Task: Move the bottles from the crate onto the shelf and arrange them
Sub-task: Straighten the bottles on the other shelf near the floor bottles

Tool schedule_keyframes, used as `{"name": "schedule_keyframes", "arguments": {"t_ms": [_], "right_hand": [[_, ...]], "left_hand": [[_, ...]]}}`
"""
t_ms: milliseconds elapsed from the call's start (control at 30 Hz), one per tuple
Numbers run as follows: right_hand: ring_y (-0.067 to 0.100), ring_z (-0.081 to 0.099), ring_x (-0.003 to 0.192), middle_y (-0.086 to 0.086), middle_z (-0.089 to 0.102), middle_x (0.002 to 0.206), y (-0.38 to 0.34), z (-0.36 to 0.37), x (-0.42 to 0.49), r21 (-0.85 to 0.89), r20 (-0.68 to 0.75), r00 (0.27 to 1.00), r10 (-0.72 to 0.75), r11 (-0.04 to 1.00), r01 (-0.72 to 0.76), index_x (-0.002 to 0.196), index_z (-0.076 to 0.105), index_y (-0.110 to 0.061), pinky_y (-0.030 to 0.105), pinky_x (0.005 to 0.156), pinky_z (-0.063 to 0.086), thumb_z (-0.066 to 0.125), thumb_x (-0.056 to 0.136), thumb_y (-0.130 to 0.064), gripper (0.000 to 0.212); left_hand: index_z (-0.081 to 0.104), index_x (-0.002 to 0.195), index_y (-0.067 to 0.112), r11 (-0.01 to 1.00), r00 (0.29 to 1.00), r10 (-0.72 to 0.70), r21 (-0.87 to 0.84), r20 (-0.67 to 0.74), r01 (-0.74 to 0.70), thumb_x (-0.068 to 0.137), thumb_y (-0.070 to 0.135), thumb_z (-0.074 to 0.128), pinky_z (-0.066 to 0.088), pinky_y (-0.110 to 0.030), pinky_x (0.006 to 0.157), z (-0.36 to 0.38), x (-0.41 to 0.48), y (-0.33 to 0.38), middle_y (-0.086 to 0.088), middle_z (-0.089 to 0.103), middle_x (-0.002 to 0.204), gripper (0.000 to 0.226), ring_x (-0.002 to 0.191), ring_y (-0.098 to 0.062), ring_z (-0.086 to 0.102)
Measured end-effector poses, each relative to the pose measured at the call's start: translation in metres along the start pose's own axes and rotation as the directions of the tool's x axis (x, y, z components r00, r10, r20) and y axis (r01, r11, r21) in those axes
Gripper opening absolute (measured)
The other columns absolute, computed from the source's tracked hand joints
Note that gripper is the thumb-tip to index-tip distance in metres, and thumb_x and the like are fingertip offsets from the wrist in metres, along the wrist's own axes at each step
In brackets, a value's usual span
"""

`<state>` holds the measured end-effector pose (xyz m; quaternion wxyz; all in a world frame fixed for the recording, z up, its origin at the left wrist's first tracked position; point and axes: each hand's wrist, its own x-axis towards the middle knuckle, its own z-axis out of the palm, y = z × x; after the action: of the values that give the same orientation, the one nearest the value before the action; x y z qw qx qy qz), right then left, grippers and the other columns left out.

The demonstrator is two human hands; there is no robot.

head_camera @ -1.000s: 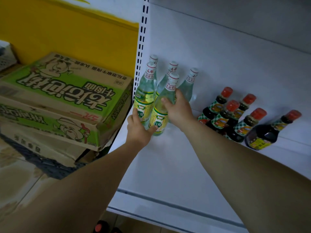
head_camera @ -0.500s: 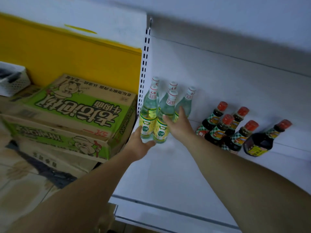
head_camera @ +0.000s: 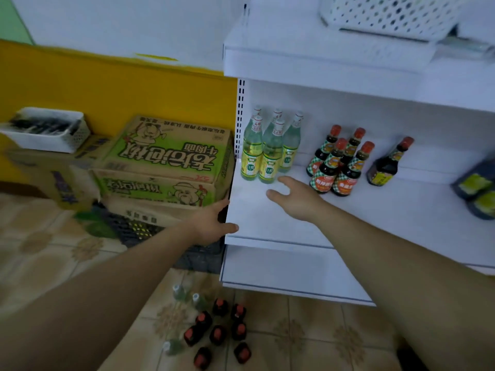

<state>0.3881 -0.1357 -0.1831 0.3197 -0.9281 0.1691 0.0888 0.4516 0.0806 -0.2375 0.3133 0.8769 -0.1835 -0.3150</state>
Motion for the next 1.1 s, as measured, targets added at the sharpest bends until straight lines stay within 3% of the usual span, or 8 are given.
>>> {"name": "schedule_keyframes", "arguments": {"t_ms": [200,367,533,633,800,1000,1100], "right_hand": [[0.022,0.035,0.138,0.002,0.029,0.156,-0.009,0.039,-0.052,-0.014,0.118,0.989,-0.094,0.995,0.096,0.149,0.031,-0.018,0.029,0.107,0.029,0.05,0.094,-0.051,0.067],[0.024,0.03,0.142,0.003,0.026,0.157,0.007,0.09,-0.087,0.057,0.217,0.969,-0.121,0.992,0.111,0.15,0.028,-0.016,0.033,0.111,0.028,0.049,0.095,-0.049,0.068],[0.024,0.03,0.141,0.004,0.026,0.157,0.026,0.146,-0.117,0.057,0.315,0.945,-0.086,0.996,0.071,0.15,0.027,-0.016,0.03,0.108,0.028,0.049,0.096,-0.046,0.065],[0.023,0.033,0.139,0.004,0.032,0.154,0.026,0.185,-0.118,0.053,0.334,0.94,-0.072,0.997,0.057,0.148,0.032,-0.016,0.024,0.103,0.028,0.049,0.095,-0.047,0.063],[0.024,0.043,0.132,0.003,0.041,0.149,0.016,0.278,-0.118,0.01,0.39,0.921,0.013,1.0,-0.018,0.144,0.037,-0.02,0.031,0.1,0.037,0.05,0.092,-0.055,0.064],[0.022,0.04,0.134,0.001,0.035,0.152,0.013,0.405,-0.101,-0.036,0.491,0.86,0.14,0.99,-0.14,0.149,0.029,-0.023,0.031,0.102,0.037,0.052,0.094,-0.047,0.064],[0.022,0.039,0.135,-0.001,0.036,0.152,0.021,0.47,-0.082,-0.064,0.497,0.851,0.167,0.986,-0.156,0.147,0.032,-0.023,0.031,0.101,0.036,0.055,0.093,-0.045,0.062]], "left_hand": [[0.012,0.151,0.026,0.998,0.998,-0.063,0.02,-0.023,0.064,0.088,0.041,0.062,0.038,-0.026,0.089,0.024,-0.082,-0.021,-0.001,0.019,0.157,0.082,0.135,-0.025,0.036],[0.011,0.151,0.028,0.976,0.976,-0.216,0.03,-0.001,0.216,0.089,0.043,0.06,0.033,-0.025,0.094,0.071,-0.13,-0.059,-0.001,0.018,0.158,0.081,0.137,-0.024,0.033],[0.016,0.151,0.025,0.958,0.959,-0.281,0.061,0.022,0.28,0.086,0.04,0.065,0.029,-0.029,0.105,0.113,-0.16,-0.112,-0.002,0.017,0.158,0.083,0.141,-0.022,0.025],[0.013,0.151,0.026,0.934,0.932,-0.358,0.011,0.064,0.358,0.085,0.039,0.067,0.03,-0.03,0.105,0.129,-0.168,-0.159,-0.002,0.015,0.158,0.086,0.142,-0.023,0.024],[0.011,0.151,0.025,0.891,0.886,-0.45,-0.009,0.113,0.453,0.082,0.041,0.069,0.029,-0.031,0.107,0.15,-0.171,-0.261,-0.003,0.013,0.159,0.091,0.142,-0.024,0.024],[0.011,0.151,0.023,0.882,0.871,-0.451,-0.05,0.193,0.468,0.08,0.042,0.071,0.031,-0.033,0.109,0.17,-0.143,-0.385,-0.004,0.017,0.158,0.095,0.141,-0.025,0.027],[0.011,0.151,0.023,0.885,0.876,-0.443,-0.063,0.19,0.461,0.08,0.042,0.071,0.03,-0.033,0.109,0.187,-0.116,-0.44,-0.005,0.017,0.158,0.095,0.141,-0.026,0.027]]}}
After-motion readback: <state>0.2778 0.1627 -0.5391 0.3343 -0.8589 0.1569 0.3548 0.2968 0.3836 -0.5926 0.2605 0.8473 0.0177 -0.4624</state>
